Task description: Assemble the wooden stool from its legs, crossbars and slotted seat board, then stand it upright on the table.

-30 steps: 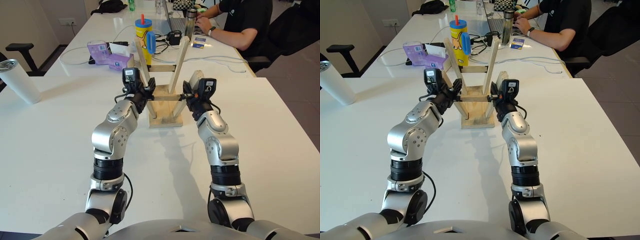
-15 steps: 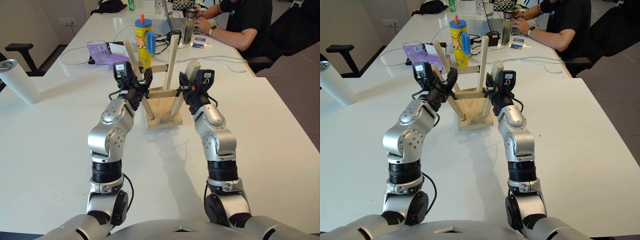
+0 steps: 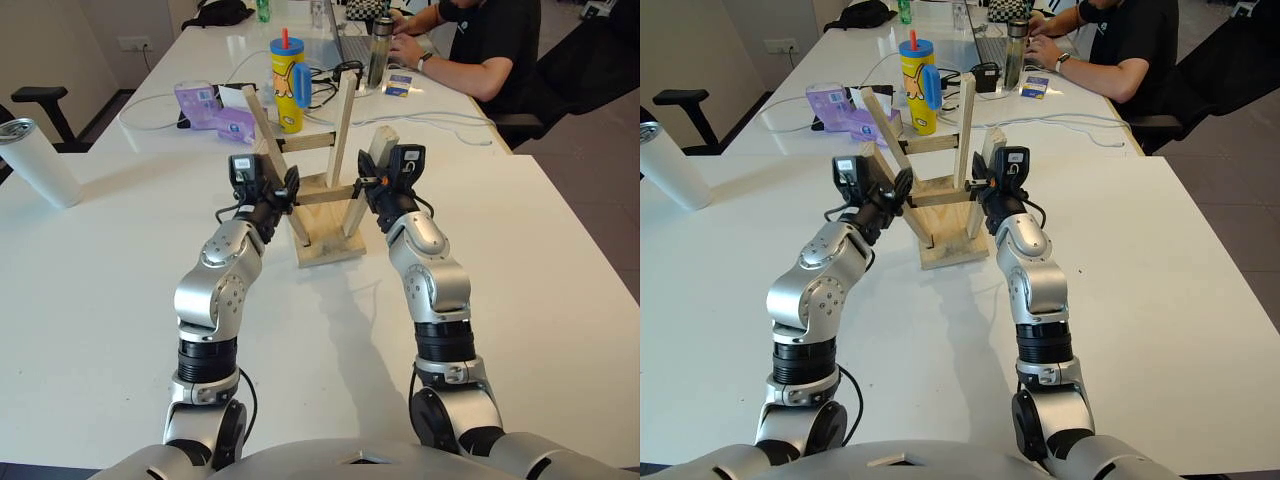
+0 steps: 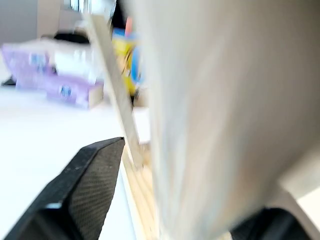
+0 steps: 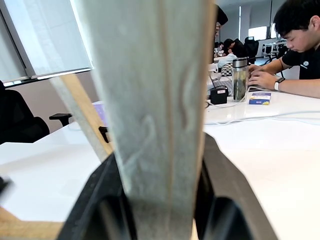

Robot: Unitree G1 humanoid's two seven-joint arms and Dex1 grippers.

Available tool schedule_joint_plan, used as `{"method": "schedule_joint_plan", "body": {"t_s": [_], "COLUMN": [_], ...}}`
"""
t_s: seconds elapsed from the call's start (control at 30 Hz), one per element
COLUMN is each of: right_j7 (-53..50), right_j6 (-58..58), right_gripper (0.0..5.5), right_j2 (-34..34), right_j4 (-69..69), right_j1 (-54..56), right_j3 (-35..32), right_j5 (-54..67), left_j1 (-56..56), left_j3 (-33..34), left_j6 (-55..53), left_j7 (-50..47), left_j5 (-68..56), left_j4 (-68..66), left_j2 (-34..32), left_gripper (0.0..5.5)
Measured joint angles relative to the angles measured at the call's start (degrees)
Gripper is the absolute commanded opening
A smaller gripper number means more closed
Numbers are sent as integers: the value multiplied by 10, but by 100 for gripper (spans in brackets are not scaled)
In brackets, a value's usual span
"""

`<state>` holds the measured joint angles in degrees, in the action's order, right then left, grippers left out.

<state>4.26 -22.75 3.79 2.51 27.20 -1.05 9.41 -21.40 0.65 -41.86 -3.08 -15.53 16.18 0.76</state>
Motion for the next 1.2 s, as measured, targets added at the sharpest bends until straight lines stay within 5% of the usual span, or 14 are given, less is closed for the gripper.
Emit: {"method": "schedule_joint_plan", "body": {"t_s": [0.43,0.6,1.2], "right_j7": [7,10,9], "right_j6": [20,36,36], "right_gripper": [112,198,198], "right_j2": [-8,-11,-22], "right_j4": [0,1,38], "right_j1": [-2,-4,10], "right_j3": [10,17,39], "right_j5": [-3,-11,-22], "left_j1": [9,9,-10], "left_j3": [-7,-11,-17], "left_j6": [10,11,30], "left_j7": [27,27,33], "left_j5": [16,29,61], "left_j4": [77,80,89], "left_j2": [-39,-49,-56], "left_gripper": [297,300,300]}}
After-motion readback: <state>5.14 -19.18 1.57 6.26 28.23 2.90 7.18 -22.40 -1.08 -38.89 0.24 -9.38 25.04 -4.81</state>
